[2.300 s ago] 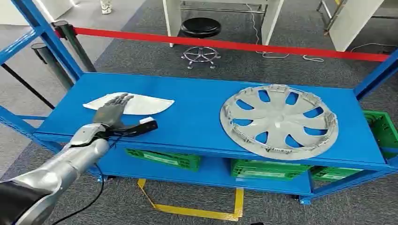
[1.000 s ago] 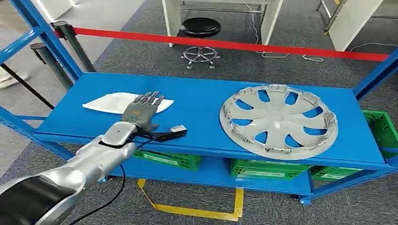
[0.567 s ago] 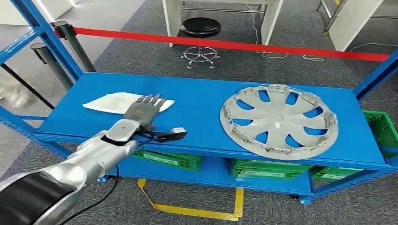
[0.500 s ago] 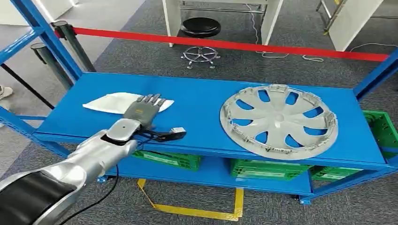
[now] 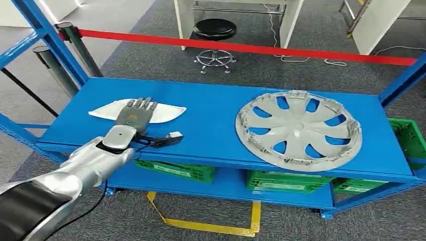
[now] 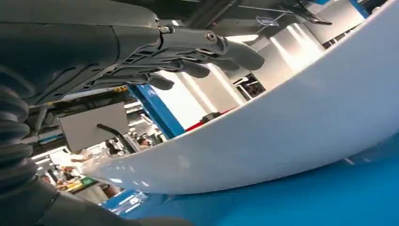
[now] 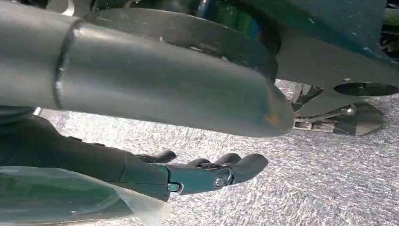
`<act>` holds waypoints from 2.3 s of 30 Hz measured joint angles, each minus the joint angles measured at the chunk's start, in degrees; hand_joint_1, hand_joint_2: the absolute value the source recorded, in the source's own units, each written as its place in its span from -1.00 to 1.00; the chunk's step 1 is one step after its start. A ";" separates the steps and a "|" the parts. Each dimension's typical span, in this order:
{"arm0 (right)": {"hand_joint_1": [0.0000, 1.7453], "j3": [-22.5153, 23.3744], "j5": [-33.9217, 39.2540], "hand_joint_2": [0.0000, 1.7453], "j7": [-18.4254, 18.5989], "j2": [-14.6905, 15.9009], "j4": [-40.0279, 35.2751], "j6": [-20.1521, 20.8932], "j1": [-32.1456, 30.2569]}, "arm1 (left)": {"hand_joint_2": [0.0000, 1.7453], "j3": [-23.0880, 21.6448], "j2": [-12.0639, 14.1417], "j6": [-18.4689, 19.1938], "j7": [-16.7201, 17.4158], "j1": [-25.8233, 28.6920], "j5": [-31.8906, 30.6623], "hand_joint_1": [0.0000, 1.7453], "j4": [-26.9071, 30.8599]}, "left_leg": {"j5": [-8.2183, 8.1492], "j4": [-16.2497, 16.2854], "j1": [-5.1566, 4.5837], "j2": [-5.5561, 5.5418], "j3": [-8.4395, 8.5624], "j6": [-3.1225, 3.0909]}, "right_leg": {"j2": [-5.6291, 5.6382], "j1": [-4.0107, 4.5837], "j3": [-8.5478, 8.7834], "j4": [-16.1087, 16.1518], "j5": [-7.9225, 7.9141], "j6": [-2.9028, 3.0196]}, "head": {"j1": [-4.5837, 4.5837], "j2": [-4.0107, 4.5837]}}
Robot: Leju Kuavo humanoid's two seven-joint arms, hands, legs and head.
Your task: Take the parts from the cabinet and place them on the table.
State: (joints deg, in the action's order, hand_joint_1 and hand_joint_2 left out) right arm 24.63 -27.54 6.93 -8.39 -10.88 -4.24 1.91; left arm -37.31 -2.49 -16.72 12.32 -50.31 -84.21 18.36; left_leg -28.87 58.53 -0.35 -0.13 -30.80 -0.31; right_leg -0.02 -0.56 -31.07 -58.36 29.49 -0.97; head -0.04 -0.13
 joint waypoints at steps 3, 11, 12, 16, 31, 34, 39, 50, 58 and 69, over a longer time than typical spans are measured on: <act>-1.00 -0.22 -1.64 -1.00 -0.48 0.00 0.00 -0.20 0.00 | 1.00 0.22 1.62 -2.21 1.82 0.38 0.42 -1.00 -0.13 | 0.00 -0.01 -0.01 0.00 -0.03 0.00 | 0.02 0.00 0.00 -0.01 0.00 0.00 | -0.04 0.00; -1.00 -0.57 -2.97 -1.00 -1.20 -0.04 0.00 -0.79 0.29 | 1.00 2.21 7.08 -5.36 2.87 2.38 1.31 -1.00 -0.22 | 0.01 -0.01 0.00 0.00 0.02 0.00 | -0.06 -0.01 -0.01 -0.01 0.01 0.01 | 0.00 0.00; -1.00 -0.59 -3.08 -1.00 -0.81 -0.07 0.00 -0.79 0.35 | 1.00 2.27 7.32 -5.16 2.93 2.39 1.07 -1.00 -0.24 | 0.02 -0.02 0.01 -0.01 0.02 0.00 | -0.08 0.00 0.01 -0.01 0.01 0.01 | 0.00 0.00; -1.00 -1.05 -3.70 -1.00 0.20 -0.24 0.00 -0.74 0.44 | 1.00 2.25 7.85 -4.07 3.81 2.37 0.00 -1.00 -0.26 | 0.07 -0.03 -0.02 0.01 0.03 -0.01 | -0.05 -0.01 0.02 -0.02 0.00 0.01 | 0.00 0.00; -1.00 -1.49 -3.83 -1.00 -0.79 -0.37 0.02 -0.79 0.52 | 1.00 2.30 8.04 -3.00 3.63 2.87 -0.44 1.00 -0.66 | 0.07 -0.02 -0.01 0.00 0.01 -0.01 | -0.05 -0.01 0.00 -0.02 -0.01 0.00 | 0.00 0.00; -1.00 -1.49 -3.94 -1.00 -0.85 -0.37 0.02 -0.79 0.53 | 1.00 2.45 8.11 -3.68 3.44 3.08 -0.44 1.00 -0.70 | 0.07 -0.02 -0.01 0.00 0.00 -0.01 | -0.05 -0.01 -0.01 -0.02 0.00 0.00 | 0.00 0.00; -1.00 -1.49 -4.13 -1.00 -0.57 -0.37 0.02 -0.76 0.54 | 1.00 3.28 8.41 -6.45 2.54 3.46 -0.52 1.00 -0.70 | 0.06 -0.03 -0.03 0.00 0.00 -0.01 | -0.04 -0.01 -0.01 -0.02 0.00 0.01 | 0.00 0.00; -1.00 -1.38 -5.44 -1.00 -0.63 -0.35 0.02 -0.96 0.48 | 1.00 11.21 8.11 -21.07 -11.82 8.13 9.89 1.00 -0.09 | 0.06 -0.02 -0.02 0.04 0.00 -0.01 | 0.03 -0.01 -0.07 -0.02 0.00 0.01 | 0.00 0.00; -1.00 -1.25 -6.73 -1.00 -0.57 -0.24 0.02 -1.75 0.53 | 1.00 38.88 -0.16 -23.28 -44.79 19.93 19.96 1.00 19.85 | 0.05 0.01 -0.07 0.14 -0.25 -0.01 | 0.18 -0.04 -0.34 -0.01 -0.01 0.00 | -0.04 0.00; -1.00 -0.15 -7.41 -1.00 -0.76 -0.11 0.02 -2.97 0.24 | 1.00 41.91 -10.34 -23.48 -52.25 31.66 49.28 1.00 49.90 | 0.01 0.01 -0.14 0.27 -0.27 -0.06 | 0.28 -0.11 -0.41 -0.01 -0.06 -0.07 | 0.02 0.00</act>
State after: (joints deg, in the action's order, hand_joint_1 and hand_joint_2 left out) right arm 24.48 -34.95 6.16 -8.50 -10.86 -7.21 2.15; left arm 4.60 -12.83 -40.19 -39.93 -18.65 -34.94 68.26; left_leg -28.86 58.54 -0.49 0.13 -31.07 -0.37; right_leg 0.26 -0.68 -31.48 -58.37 29.43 -1.04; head -0.02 -0.13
